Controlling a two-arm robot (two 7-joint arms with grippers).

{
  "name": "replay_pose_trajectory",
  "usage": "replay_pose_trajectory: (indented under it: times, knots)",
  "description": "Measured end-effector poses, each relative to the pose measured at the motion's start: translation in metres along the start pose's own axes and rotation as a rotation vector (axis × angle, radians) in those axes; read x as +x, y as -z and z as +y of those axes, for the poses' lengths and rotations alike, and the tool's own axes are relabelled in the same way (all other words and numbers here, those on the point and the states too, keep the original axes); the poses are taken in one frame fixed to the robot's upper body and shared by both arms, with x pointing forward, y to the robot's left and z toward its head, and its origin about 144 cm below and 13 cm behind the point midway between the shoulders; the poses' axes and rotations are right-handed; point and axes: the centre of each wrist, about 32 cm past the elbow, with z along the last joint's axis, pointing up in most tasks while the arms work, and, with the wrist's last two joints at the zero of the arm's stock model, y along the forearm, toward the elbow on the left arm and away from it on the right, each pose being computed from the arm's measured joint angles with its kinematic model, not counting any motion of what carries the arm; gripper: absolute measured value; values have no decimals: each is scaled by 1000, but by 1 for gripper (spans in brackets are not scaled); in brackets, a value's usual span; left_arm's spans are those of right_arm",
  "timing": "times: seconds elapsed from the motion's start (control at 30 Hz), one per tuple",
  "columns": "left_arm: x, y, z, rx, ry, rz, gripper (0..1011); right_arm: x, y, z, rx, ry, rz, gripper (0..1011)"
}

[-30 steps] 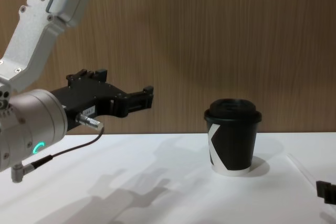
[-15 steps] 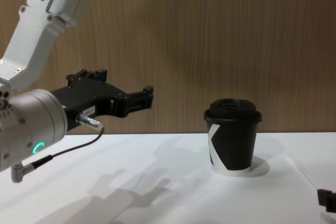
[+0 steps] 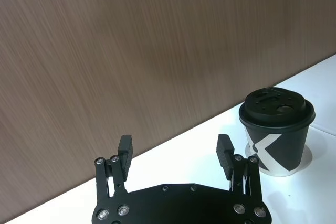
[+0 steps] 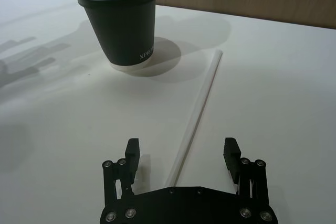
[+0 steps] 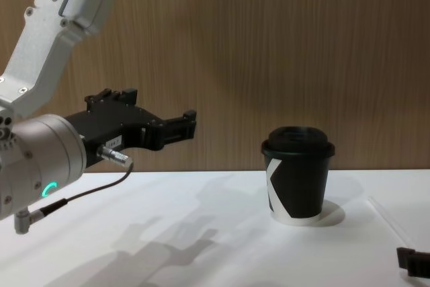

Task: Pick up the straw with one hand, pass it to the other hand, and insert it into the cup.

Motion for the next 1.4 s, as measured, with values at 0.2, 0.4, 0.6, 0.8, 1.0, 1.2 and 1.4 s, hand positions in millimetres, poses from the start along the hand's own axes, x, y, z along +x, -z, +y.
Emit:
replay_pose_trajectory:
  times: [0.2, 0.4, 0.6, 0.8, 1.0, 1.2, 1.4]
  knots:
    - [0, 0, 0, 0, 0, 0, 1003, -1, 0, 2, -2, 0, 10, 1001]
    - [0, 0, 0, 0, 0, 0, 1003, 0, 0, 5, -7, 4, 22, 1001]
    - [0, 0, 0, 0, 0, 0, 1003, 0, 0, 6, -14, 4, 32, 1001]
    - [0, 0, 0, 0, 0, 0, 1003, 0, 0, 7, -20, 1, 36, 1001]
    - [0, 0, 0, 0, 0, 0, 1003, 0, -1, 7, -26, -5, 32, 1001]
    - [0, 0, 0, 0, 0, 0, 1003, 0, -1, 7, -31, -11, 28, 1001]
    - [0, 0, 0, 0, 0, 0, 1003, 0, -2, 7, -35, -15, 24, 910]
